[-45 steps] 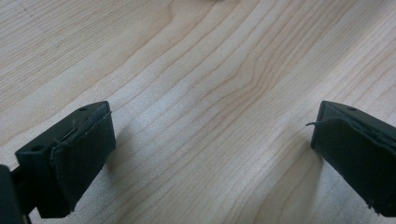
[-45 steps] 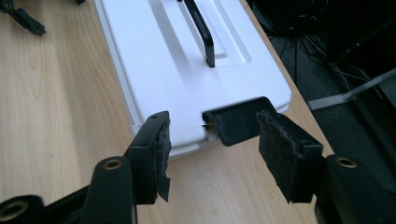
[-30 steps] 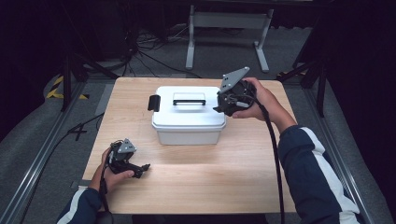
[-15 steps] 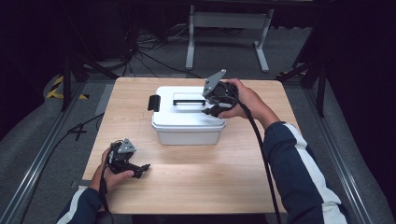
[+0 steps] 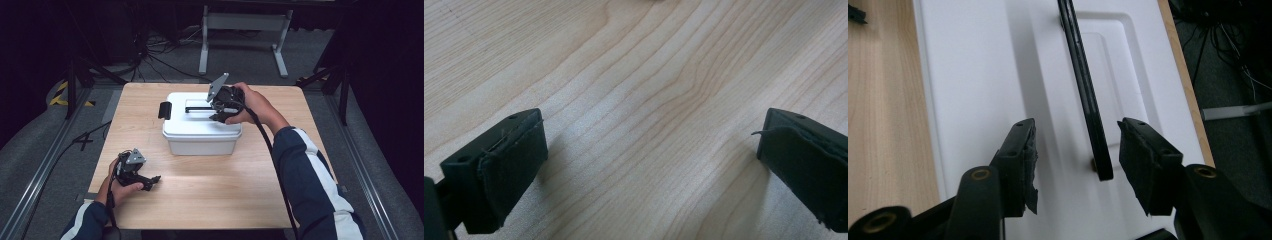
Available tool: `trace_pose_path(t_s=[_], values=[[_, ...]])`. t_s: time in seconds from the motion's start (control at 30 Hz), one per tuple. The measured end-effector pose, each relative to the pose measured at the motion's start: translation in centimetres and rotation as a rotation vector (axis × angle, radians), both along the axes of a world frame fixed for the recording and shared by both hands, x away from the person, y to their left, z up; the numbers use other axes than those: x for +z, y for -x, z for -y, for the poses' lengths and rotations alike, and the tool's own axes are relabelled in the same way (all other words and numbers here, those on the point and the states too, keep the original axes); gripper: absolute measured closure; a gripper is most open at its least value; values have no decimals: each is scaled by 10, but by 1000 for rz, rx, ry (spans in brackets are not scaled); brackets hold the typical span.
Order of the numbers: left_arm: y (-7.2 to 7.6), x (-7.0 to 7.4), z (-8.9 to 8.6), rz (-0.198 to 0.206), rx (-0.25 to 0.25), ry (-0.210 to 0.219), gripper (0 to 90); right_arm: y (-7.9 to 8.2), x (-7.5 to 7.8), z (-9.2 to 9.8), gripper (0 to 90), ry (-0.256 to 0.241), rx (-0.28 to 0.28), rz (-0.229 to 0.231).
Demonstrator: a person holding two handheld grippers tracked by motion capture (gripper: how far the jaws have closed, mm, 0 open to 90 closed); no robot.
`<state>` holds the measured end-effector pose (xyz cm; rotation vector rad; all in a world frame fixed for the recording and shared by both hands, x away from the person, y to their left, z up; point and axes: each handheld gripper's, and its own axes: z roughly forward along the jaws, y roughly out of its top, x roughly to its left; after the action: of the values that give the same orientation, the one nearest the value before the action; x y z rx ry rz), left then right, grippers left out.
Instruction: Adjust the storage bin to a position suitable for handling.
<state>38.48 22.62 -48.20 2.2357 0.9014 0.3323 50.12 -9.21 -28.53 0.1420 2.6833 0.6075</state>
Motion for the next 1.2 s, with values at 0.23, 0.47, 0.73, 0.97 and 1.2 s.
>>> trace_pose_path(t_s=[0.23,0.47,0.73,0.97,1.2], values=[[0,0,0,-1,0,0,2,-8,-7,-9,664,54,10,-26],[0,0,0,3,-3,-1,3,-18,-4,-8,784,69,41,-51],[1,0,0,2,-3,-2,4,-21,0,-18,800,126,80,-69],[1,0,0,2,-7,-4,5,-27,3,-19,835,126,97,-84],[1,0,-1,3,-7,-4,5,-28,6,-18,846,126,100,-78]])
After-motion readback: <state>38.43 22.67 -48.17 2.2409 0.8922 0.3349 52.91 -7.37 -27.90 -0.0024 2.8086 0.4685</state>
